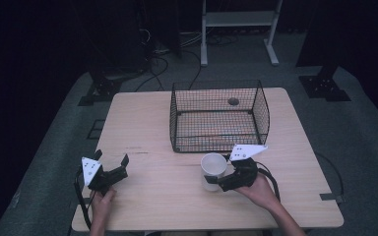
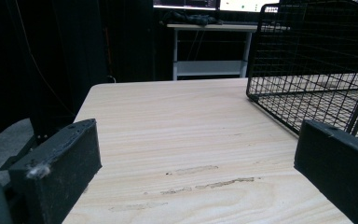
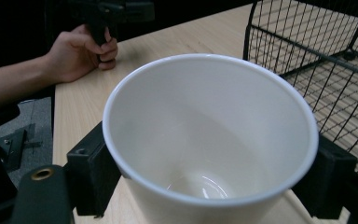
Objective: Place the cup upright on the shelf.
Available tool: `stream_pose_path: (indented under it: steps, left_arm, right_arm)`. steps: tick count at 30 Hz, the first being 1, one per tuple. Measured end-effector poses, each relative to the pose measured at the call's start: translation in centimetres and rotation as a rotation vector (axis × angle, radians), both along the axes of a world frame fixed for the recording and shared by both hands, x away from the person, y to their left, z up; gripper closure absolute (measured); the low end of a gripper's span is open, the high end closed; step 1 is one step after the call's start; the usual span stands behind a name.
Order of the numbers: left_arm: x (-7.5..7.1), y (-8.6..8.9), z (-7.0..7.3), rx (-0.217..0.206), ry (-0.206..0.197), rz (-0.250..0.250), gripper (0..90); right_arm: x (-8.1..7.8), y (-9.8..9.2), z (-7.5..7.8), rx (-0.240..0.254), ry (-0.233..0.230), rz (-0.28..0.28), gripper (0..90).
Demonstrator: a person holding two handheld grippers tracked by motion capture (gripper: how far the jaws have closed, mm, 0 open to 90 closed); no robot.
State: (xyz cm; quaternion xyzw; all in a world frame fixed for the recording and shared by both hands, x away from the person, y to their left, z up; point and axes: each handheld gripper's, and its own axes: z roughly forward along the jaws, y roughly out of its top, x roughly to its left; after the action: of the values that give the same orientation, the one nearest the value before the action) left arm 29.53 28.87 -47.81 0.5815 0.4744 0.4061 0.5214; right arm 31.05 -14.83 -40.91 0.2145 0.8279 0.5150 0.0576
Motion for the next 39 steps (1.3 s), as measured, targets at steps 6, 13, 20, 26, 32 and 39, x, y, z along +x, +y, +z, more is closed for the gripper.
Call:
stream_pose_path:
  steps: [6,13,20,26,32,39]
  left_arm:
    - [0.0,0.0,0.0,0.0,-0.001,0.0,0.0]
    - [0.0,0.0,0.0,-0.002,-0.001,0.0,0.0]
    - [0.0,0.0,0.0,-0.006,0.0,0.0,0.0]
    - [0.0,0.0,0.0,-0.007,-0.002,-0.002,0.0]
    - [0.0,0.0,0.0,-0.006,-0.002,-0.002,0.0]
    - [0.0,0.0,0.0,-0.006,-0.003,-0.003,0.0]
  right_arm:
    - [1.5,-0.1,2.0,0.017,0.008,0.018,19.4]
    - [2.6,0.2,3.5,0.008,-0.013,0.021,19.4]
    - [4.3,0.5,5.0,-0.003,-0.023,0.019,19.4]
    - [5.7,0.7,6.1,0.001,-0.023,0.011,19.3]
    - [6.7,0.7,7.0,0.007,-0.027,0.005,19.3]
    - [8.9,0.6,7.9,-0.007,-0.025,-0.026,19.3]
